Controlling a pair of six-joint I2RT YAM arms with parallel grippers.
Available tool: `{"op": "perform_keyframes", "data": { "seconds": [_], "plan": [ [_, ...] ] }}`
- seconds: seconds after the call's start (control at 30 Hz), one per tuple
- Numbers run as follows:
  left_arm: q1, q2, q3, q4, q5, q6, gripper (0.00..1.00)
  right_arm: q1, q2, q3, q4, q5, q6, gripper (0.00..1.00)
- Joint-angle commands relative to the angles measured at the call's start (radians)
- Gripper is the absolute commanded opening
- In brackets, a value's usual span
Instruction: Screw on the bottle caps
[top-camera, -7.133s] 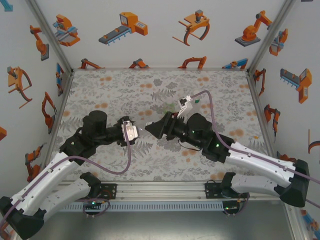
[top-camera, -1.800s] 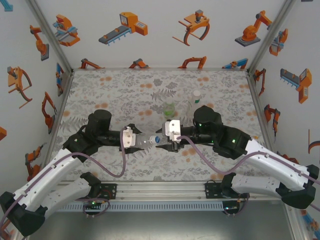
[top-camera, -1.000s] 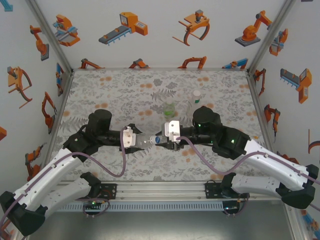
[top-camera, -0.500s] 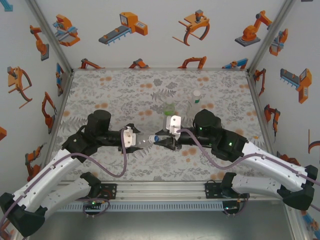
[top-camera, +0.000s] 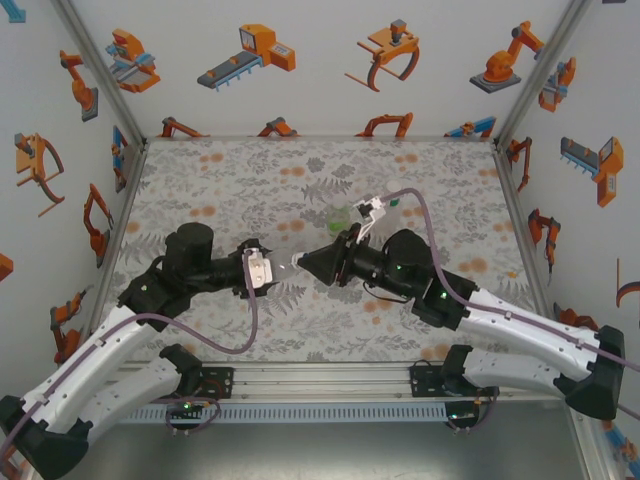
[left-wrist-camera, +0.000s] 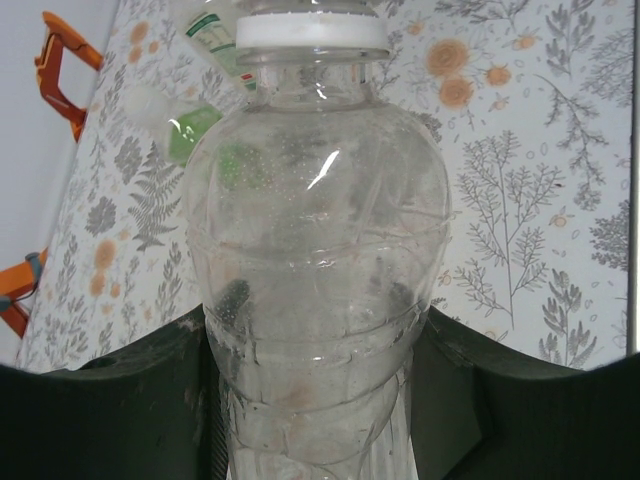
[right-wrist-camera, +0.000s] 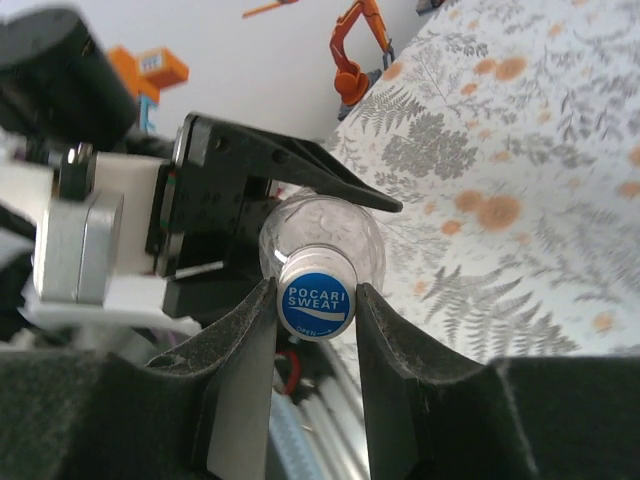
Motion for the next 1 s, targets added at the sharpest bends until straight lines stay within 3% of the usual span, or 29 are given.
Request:
{"op": "perform_keyframes", "data": {
  "seconds": [0.0,0.27,0.53,0.73,0.97],
  "plan": [
    [-0.011,-0.016,-0.003,0.084,0.052,-0.012,0.00,0.007,0.034,-0.004,0.036,0.074,0.261,0.03],
    [-0.012,-0.011,-0.003,0.085,0.038,-0.014,0.00,0.006,0.020,-0.004,0.020,0.126,0.279,0.01],
    [-0.010,0.005,0.004,0.074,0.064,-0.013,0.00,0.006,-0.025,0.021,-0.036,0.142,0.191,0.43],
    [-0.012,0.013,0.011,0.062,0.083,-0.009,0.00,0.006,-0.074,0.074,-0.104,0.155,0.010,0.54],
    [-0.011,0.020,0.018,0.049,0.107,-0.008,0.00,0.006,-0.100,0.141,-0.177,0.124,-0.250,0.55]
  ]
}}
